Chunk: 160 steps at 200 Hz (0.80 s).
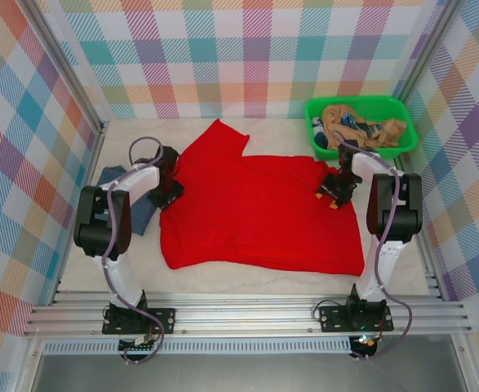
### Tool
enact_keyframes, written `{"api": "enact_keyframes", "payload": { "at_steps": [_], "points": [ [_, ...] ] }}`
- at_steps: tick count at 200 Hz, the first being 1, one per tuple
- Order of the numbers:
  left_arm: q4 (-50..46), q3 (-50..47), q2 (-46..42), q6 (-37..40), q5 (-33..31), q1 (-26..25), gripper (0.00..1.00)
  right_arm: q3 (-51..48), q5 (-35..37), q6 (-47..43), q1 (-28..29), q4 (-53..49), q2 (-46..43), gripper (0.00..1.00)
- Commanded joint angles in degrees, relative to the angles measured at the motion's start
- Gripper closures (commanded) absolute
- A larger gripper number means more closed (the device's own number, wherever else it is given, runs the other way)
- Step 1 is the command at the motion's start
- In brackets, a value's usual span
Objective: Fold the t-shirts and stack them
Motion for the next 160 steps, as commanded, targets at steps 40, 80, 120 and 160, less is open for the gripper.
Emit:
{"api": "enact_keyframes", "payload": {
  "at_steps": [40,80,120,160],
  "points": [
    [-8.2,-4.4,-17.7,11.7,2.0,-21.3,0.56,-10.5,7.9,2.9,-1.8,-8.8,-25.4,0.47],
    [-1.0,-13.0,-18.0,13.2,4.6,-29.9,0.50,-24.1,3.6,7.1,-2.5,-10.3,-37.7,0.47],
    [2.3,-12.7,-12.6,17.2,3.4,-32.6,0.51,-28.1,3.5,6.4,-2.8,-11.7,-40.5,0.47],
    [2.2,-13.3,-9.7,20.4,3.5,-34.2,0.52,-28.6,3.9,6.8,-3.3,-12.6,-41.9,0.46]
  ]
}}
